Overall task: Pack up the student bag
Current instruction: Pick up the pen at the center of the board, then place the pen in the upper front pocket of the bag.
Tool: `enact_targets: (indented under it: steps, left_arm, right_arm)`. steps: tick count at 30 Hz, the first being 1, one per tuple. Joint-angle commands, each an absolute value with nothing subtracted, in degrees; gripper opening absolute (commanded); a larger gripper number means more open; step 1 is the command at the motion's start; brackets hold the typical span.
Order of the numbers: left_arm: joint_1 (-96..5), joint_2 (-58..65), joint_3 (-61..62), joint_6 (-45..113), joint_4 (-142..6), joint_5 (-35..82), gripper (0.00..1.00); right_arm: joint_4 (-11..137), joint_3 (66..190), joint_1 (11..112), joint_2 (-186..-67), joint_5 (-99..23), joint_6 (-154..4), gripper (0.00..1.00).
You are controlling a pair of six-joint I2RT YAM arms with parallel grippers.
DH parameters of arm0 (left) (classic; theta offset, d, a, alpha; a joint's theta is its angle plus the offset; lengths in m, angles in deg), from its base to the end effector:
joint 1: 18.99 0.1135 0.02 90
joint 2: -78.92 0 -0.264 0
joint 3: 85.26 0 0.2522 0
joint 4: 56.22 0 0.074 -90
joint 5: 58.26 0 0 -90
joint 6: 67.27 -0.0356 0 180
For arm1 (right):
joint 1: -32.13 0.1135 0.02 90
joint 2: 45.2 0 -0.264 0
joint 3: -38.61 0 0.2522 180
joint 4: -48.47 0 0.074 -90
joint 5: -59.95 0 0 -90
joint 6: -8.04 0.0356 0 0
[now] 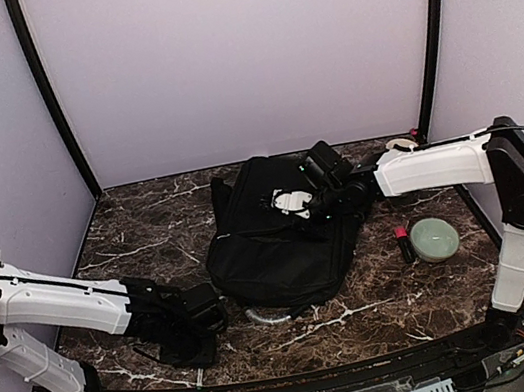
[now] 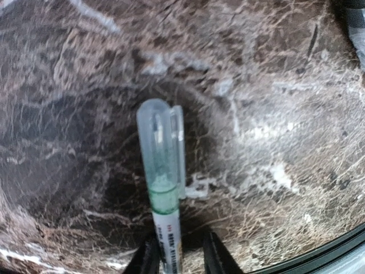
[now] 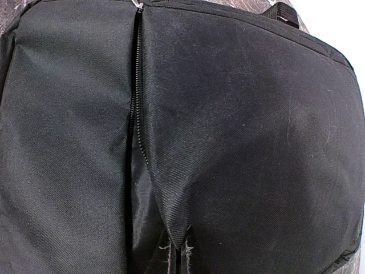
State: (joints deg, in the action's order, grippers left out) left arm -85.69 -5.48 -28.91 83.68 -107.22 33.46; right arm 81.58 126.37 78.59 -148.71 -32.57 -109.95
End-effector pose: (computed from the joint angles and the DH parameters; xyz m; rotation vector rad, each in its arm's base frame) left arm 0.0950 -0.2178 0.1501 0.1472 3.0175 -0.2399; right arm 0.2720 0.2885 0.2192 -1.4874 1.9246 0.1993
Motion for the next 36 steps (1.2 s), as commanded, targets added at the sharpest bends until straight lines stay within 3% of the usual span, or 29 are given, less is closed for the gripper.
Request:
enact_targets:
  steps: [1,11,17,30,36]
  left_arm:
    - [-87.47,-6.56,-32.62,87.16,-113.01,28.56,0.23]
    - [-87.64,2.7,-23.82,86.22,-130.38,36.48,0.05]
    - [-87.55,6.29,-13.82,77.7,-126.87,39.93,0.0]
    - [-84.08,-14.19,7.53,59.14,-113.08,34.51,0.0]
    - [-79.03,-19.61,10.29,56.24,-108.71,32.12,0.0]
  right_arm:
    - [82.17,126.11,79.92,-150.01,-35.76,-109.62,0.0]
    - [82.24,126.29,79.87,-150.19,-35.66,-109.69,0.0]
    - [82.72,126.66,79.92,-149.86,-36.16,-109.48,0.0]
    - [82.98,126.95,79.91,-145.31,-35.01,-108.94,0.0]
    - [82.62,126.73,79.94,-141.18,-33.85,-108.93,0.0]
